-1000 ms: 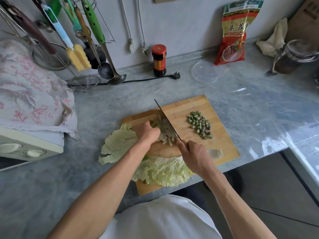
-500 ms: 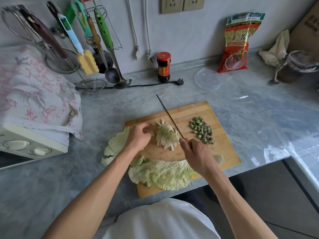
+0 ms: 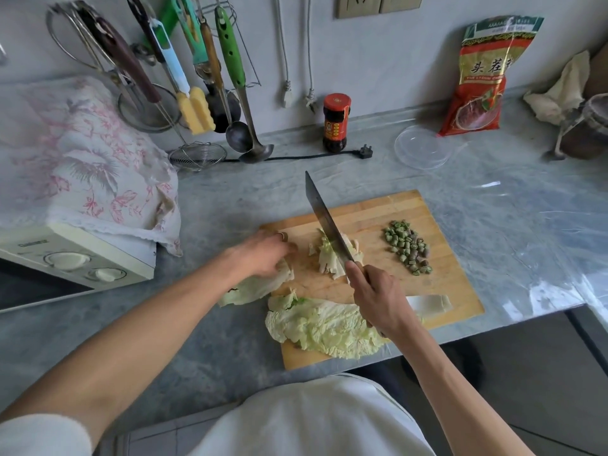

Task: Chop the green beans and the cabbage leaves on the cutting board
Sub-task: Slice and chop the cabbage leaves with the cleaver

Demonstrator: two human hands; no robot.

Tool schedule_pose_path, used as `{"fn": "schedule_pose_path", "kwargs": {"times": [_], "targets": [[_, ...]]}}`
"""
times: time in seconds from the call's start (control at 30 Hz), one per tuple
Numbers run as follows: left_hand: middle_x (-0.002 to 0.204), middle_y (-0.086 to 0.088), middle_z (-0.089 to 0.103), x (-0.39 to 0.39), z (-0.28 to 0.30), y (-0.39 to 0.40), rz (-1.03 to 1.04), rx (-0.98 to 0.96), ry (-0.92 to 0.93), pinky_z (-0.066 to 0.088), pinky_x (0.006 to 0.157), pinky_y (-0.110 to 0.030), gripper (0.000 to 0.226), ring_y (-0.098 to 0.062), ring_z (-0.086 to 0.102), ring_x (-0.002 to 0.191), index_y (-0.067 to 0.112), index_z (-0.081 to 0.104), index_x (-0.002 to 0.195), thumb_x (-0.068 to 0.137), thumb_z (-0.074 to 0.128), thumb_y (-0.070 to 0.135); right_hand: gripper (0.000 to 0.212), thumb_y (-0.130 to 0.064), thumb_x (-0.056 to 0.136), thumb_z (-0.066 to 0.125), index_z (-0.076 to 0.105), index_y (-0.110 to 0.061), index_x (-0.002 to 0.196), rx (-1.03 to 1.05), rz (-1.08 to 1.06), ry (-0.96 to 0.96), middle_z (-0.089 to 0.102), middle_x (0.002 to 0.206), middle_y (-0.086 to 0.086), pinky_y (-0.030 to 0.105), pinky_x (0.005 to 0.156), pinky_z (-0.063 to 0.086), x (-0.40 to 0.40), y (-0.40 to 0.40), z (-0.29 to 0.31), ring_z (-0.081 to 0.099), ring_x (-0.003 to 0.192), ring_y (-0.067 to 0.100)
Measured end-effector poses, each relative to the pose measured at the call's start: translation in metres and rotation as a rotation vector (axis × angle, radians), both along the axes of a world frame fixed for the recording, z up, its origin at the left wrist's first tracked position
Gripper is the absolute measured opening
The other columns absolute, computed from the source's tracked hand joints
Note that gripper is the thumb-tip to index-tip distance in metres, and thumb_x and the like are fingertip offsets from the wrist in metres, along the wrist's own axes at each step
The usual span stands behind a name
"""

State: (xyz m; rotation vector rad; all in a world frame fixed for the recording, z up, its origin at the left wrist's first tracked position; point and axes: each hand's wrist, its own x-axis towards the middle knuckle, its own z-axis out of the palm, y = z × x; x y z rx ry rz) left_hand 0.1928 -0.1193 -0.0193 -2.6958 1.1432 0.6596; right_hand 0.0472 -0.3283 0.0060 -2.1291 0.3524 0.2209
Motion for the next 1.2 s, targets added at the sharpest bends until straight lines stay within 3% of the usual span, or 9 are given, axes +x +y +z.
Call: {"fn": "schedule_pose_path", "kwargs": {"times": [0.1,0.3,0.37,0.6,0.67,0.77,0.9,1.1,1.2], "targets": [[0.119,-0.003,0.058,0.006,0.000,-0.002,-0.049,0.076,-0.009,0.047,0.091,-0.033,0.034,-0.023,0.055,0.110,0.024,0.063,0.120,0.087,0.063,0.015,0.067,-0.056,0.099,0.040,0.055,0.006,0.082,0.004,-0.029,0.031,0.054,0.062,0.011,0.051,0.053,0.051,0.000,0.000,0.001,0.049,0.051,0.025],[0.087,0.008,0.056,0.016,-0.001,-0.002,-0.006,0.000,0.098,0.038,0.065,-0.027,0.021,-0.017,0.056,0.083,0.028,0.056,0.084,0.077,0.059,0.008,0.071,-0.061,0.096,0.038,0.054,0.007,0.082,0.011,-0.062,0.066,0.055,0.063,0.012,0.050,0.051,0.049,0.000,0.000,0.003,0.048,0.050,0.024],[0.079,0.009,0.057,0.020,0.000,-0.005,0.022,-0.023,0.131,0.040,0.061,-0.028,0.021,-0.017,0.057,0.077,0.026,0.055,0.084,0.077,0.056,0.006,0.070,-0.059,0.097,0.039,0.054,0.007,0.082,0.009,-0.072,0.065,0.058,0.065,0.020,0.052,0.052,0.050,0.001,0.000,0.003,0.048,0.050,0.024],[0.089,0.008,0.063,0.029,-0.002,-0.023,0.016,-0.058,0.131,0.055,0.076,-0.033,0.027,-0.018,0.063,0.084,0.027,0.062,0.107,0.087,0.060,0.009,0.072,-0.062,0.095,0.038,0.054,0.007,0.081,0.005,-0.070,0.058,0.063,0.074,0.029,0.049,0.049,0.048,0.007,0.000,0.007,0.049,0.049,0.025],[0.103,0.006,0.068,0.028,-0.008,-0.020,0.024,-0.073,0.093,0.054,0.087,-0.035,0.037,-0.018,0.064,0.096,0.031,0.065,0.115,0.084,0.064,0.010,0.075,-0.065,0.093,0.037,0.054,0.007,0.080,0.012,-0.066,0.061,0.063,0.073,0.029,0.049,0.049,0.049,0.008,0.000,0.007,0.049,0.050,0.024],[0.121,0.001,0.068,0.016,-0.017,-0.007,0.146,-0.345,-0.021,0.044,0.107,-0.036,0.047,-0.020,0.060,0.117,0.024,0.070,0.116,0.074,0.070,0.001,0.073,-0.063,0.095,0.038,0.055,0.007,0.082,0.041,-0.043,0.068,0.060,0.069,0.028,0.049,0.047,0.048,0.006,0.001,0.008,0.048,0.049,0.024],[0.103,-0.008,0.072,-0.013,-0.034,0.015,0.363,-0.704,-0.167,0.054,0.092,-0.039,0.033,-0.029,0.068,0.098,0.010,0.075,0.098,0.068,0.077,-0.003,0.066,-0.054,0.099,0.041,0.056,0.008,0.085,0.135,-0.019,0.099,0.055,0.062,0.012,0.041,0.042,0.045,0.005,0.010,0.012,0.048,0.048,0.022],[0.116,-0.004,0.073,-0.056,-0.050,0.021,0.331,-0.609,-0.177,0.051,0.097,-0.041,0.020,-0.028,0.068,0.107,0.021,0.077,0.100,0.080,0.077,0.022,0.067,-0.051,0.103,0.036,0.057,0.011,0.088,0.170,0.068,0.126,0.055,0.062,0.012,0.025,0.036,0.041,0.006,0.033,0.013,0.050,0.041,0.018],[0.122,-0.002,0.070,-0.059,-0.060,0.020,0.348,-0.549,-0.195,0.052,0.096,-0.039,0.026,-0.028,0.065,0.113,0.027,0.075,0.104,0.087,0.056,0.034,0.069,-0.050,0.104,0.033,0.057,0.012,0.090,0.147,0.093,0.129,0.053,0.062,0.012,0.027,0.038,0.040,0.005,0.042,0.012,0.049,0.043,0.019]]}}
